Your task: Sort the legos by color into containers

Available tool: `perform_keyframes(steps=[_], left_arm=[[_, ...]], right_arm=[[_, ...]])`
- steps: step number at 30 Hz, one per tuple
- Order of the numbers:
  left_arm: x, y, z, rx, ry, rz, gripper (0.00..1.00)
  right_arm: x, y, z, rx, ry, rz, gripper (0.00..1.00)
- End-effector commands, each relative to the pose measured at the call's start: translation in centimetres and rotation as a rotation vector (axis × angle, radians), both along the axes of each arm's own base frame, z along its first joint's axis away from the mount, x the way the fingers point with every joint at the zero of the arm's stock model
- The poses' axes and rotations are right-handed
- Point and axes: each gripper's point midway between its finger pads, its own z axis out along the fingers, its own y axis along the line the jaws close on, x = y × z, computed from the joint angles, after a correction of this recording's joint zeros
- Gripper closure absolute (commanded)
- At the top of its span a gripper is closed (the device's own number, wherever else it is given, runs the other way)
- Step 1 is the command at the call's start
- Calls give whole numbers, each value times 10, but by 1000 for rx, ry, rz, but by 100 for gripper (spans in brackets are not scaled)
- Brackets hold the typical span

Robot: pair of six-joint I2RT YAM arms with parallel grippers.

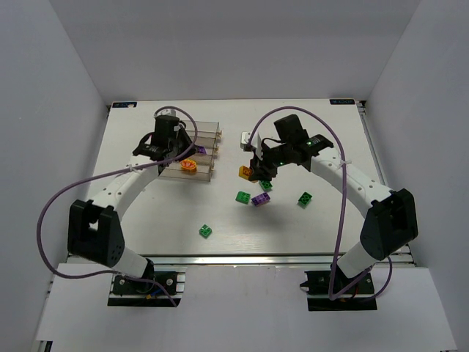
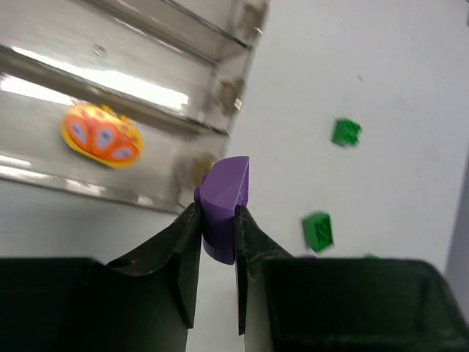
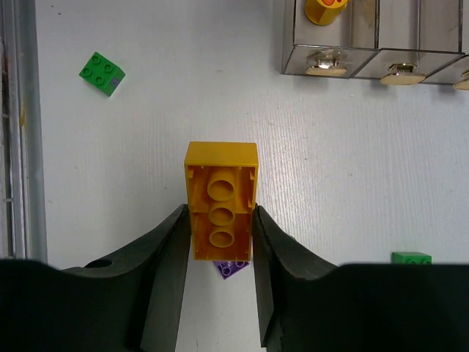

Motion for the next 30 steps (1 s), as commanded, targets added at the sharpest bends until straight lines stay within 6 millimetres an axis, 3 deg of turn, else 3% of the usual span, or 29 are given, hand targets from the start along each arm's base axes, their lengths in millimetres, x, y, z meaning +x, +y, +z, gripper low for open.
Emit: perform_keyframes(steps=[1,3,6,7,9,10,12,13,14,18,19,21,22,23,24,25,26,27,28,29,30], left_arm=[[29,24,-10,104,-3,83,100],[47,36,-9,112,-8,121,100],[69,42,-26,130,5,141,100],[77,40,-20,127,-10,140,99],[85,43,-26,140,7,140,93],[87,43,-35,151,28,135,85],[96,45,-31,148,12,138,72],[97,45,-30,148,9,135,54],[101,48,-26,144,1,143,46],[99,51,-16,141,-4,133,25],[97,51,-13,141,-6,132,24],[87,56,-3,148,-12,143,22],[83,63,1,152,-15,159,22],[76,66,17,144,-44,174,22],[63,73,14,162,-26,196,23],[55,81,20,165,-32,221,24],[42,86,43,147,-77,248,25],[23,92,31,157,-39,262,35],[11,96,32,158,-40,278,45],[-6,99,47,129,-77,289,52],[-21,100,44,122,-61,290,63]], right_arm=[[6,3,4,17,-18,-7,100],[6,4,3,16,-20,-4,100],[8,4,-1,5,-19,-12,100],[9,5,-2,4,-16,-11,100],[12,7,-3,3,-17,-14,100],[16,10,2,10,-28,-14,100],[21,14,-1,5,-20,-14,100],[26,16,-7,-1,-10,-18,100],[30,21,-2,7,-19,-17,100],[43,42,-1,27,-6,-12,100],[45,49,-8,23,13,-7,100],[49,70,3,56,-8,16,100],[53,77,-6,51,15,15,100],[58,86,-3,70,0,16,100],[58,101,5,95,-17,30,100],[60,110,-3,100,12,12,100],[72,120,2,136,-21,-8,100],[77,129,5,157,-29,-18,100],[79,141,-6,157,-17,-24,100],[85,150,-5,176,-11,-52,100],[93,159,3,198,-25,-65,100]])
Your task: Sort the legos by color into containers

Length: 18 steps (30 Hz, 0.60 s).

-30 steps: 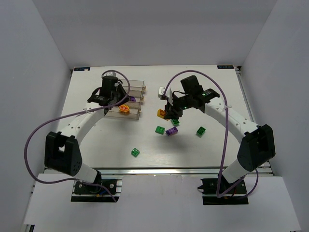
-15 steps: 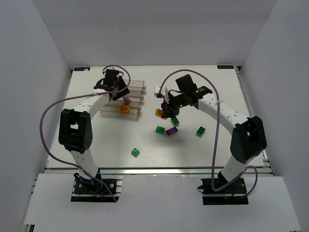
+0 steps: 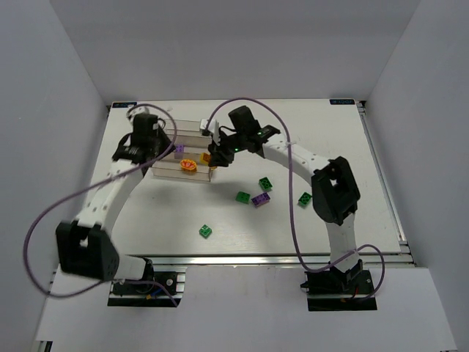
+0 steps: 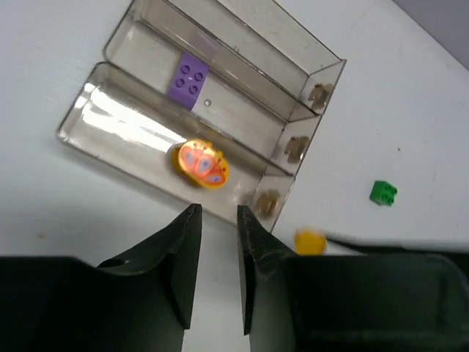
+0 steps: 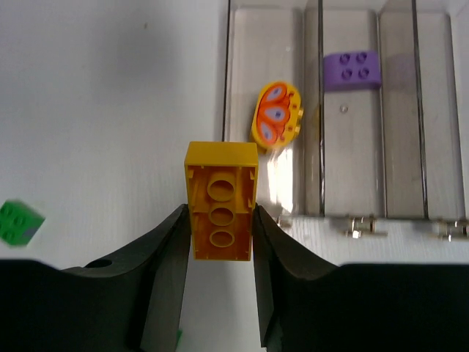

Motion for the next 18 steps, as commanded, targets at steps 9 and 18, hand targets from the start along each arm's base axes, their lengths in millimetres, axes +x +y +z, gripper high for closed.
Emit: perform_keyframes(steps=[9,18], left_arm=[[-143,-6,2,-192,-39,-69,29],[-180,-64,-10,-420,-72,-390,24]], right_arm=[[69,77,8,148,-116,-193,95],[63,68,-9,109,-104,-183,41]])
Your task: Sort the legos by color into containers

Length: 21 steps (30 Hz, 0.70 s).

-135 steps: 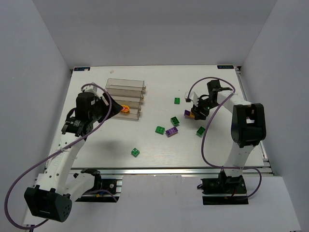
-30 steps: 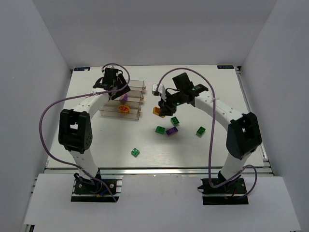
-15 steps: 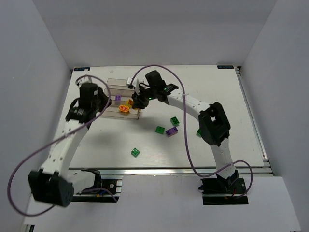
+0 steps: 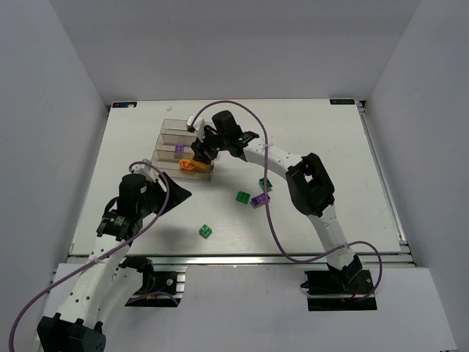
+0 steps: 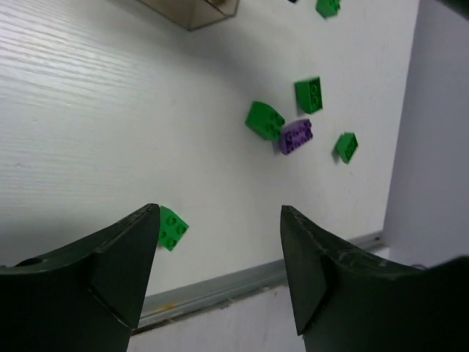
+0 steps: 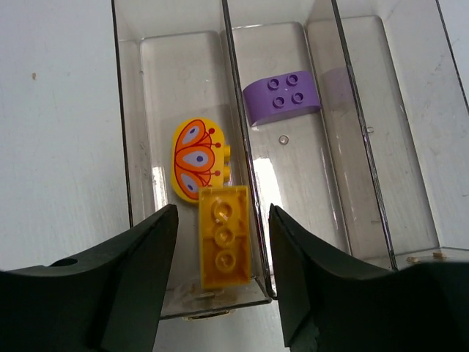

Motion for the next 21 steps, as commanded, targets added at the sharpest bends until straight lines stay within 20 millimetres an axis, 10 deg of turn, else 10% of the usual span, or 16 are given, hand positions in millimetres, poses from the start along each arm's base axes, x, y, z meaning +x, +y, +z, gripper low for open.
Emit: perform_keyframes(steps=[1,7,11,13,17,21], left_arm=[[-5,-28,23,-113,-88,-148,24],[4,-51,18,-168,-82,-289,41],[13,-63,13,-174,-73,-347,63],[13,-70,5,-175,-43,-373,65],[13,-74,-7,-160,-19,-376,43],[7,-68,-29,-90,73,-325,24]], right_arm=[[2,-2,43,68,-56,-3,41],[0,-38,98,123,-16,-42,45],[-10,-89,108,102,72,-129,100],[-56,-117,103,111,143,62,100],[-119,-186,67,-35,148,363,41],[-151,-228,25,-189,-17,558,11]])
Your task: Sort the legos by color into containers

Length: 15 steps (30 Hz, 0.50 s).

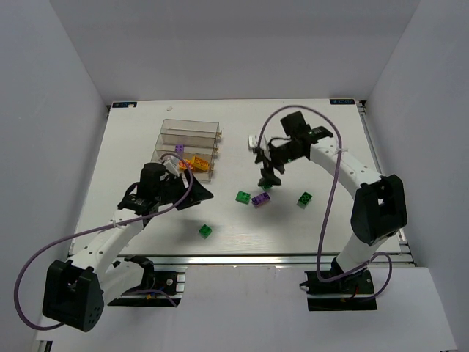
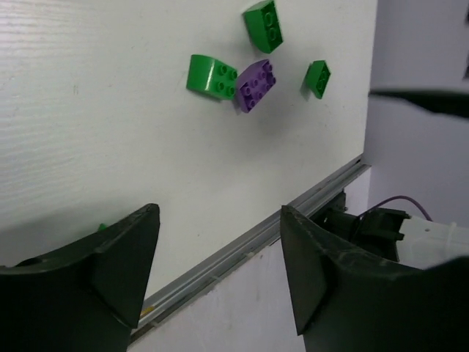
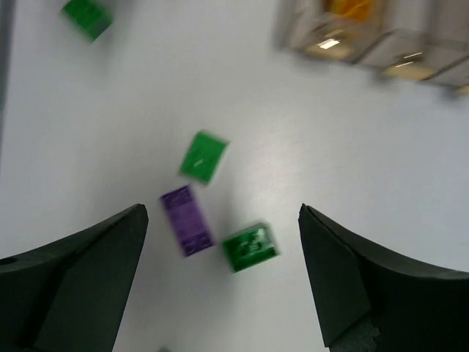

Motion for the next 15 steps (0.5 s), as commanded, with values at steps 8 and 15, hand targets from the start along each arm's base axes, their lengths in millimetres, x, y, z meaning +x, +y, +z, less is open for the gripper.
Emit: perform_keyframes(steps=[8,15], left_arm=[[-23,38,-34,254,222,200,20],[-43,46,-47,233,297,280,16]], right_arm=[[-38,-28,-94,-209,-182,297,11],[-25,-16,-130,-294,-187,333,12]])
